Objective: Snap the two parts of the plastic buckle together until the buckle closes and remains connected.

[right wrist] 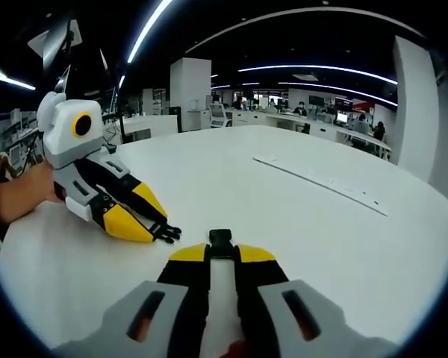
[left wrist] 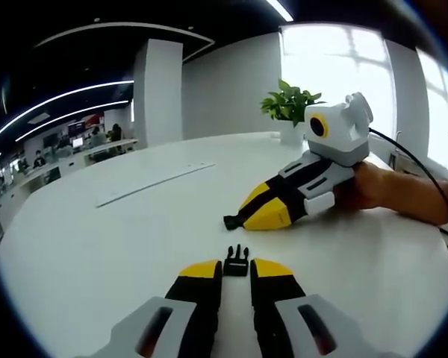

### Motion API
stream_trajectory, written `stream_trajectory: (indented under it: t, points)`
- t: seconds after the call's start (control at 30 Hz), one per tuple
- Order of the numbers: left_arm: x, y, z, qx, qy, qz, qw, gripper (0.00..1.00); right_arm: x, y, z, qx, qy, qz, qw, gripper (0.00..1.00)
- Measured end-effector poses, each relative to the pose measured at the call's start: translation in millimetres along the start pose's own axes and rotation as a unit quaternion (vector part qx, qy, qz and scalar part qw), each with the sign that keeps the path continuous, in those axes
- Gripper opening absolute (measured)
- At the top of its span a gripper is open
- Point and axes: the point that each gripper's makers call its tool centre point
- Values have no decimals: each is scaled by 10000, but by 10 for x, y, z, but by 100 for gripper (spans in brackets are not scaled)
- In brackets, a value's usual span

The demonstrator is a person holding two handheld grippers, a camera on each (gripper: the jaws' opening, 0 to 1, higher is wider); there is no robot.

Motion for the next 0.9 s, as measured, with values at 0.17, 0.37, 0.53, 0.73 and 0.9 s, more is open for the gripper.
stream_trajectory:
  t: [0.17,0.37,0.53,0.73,0.9]
  points:
    - [-5,2,-5,3,-9,-8,10000,13,-8,2,-5,-1,-18,-21,10000,13]
    - [-2,0,-6,6,13,-14,10000,13,-30,-5,1,47,-85,-80,9999,16]
    - [-4,0,-3,9,25,-25,10000,13,-42,-5,2,62,-112,-99,9999,16]
    - [0,2,-5,11,29,-39,10000,13,-52,-6,5,60,-136,-121,9998,16]
    - [0,3,-8,11,33,-67,10000,13,-54,-4,8,57,-147,-132,9998,13]
Point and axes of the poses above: the point that each gripper's makers call its tool centre point, and the gripper's own axes: z roughly forward along the fingers, x roughly to its right, y roughly out of its underside, and after that the axes turned 7 degrees about -y, right-handed
